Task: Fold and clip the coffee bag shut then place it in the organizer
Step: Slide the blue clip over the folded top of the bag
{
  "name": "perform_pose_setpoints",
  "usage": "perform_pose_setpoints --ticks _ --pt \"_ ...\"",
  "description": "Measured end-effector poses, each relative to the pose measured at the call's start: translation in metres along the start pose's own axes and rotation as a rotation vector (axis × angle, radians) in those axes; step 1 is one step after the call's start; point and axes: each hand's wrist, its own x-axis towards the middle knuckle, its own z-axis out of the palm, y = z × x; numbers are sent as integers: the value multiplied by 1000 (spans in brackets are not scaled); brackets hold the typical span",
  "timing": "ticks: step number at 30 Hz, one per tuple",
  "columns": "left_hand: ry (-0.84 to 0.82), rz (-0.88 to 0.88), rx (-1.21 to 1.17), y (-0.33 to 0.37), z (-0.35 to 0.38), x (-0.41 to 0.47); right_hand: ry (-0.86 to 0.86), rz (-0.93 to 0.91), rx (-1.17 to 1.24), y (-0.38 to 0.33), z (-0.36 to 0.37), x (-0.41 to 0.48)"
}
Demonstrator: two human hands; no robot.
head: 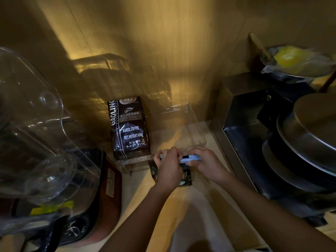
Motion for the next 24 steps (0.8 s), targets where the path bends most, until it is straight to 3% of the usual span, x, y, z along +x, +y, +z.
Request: perform_pose_setpoints --ticks 5,10,15,24 --pt "16 -65 -40 -2 0 -2 -15 35 124 3 -2 0" --pt "10 -70 -36 1 -5 0 86 167 322 22 -14 -8" --pt "29 -42 -22 4 -4 -1 170 161 373 23 -9 -9" --pt "96 -13 17 9 1 -3 123 198 495 11 13 -2"
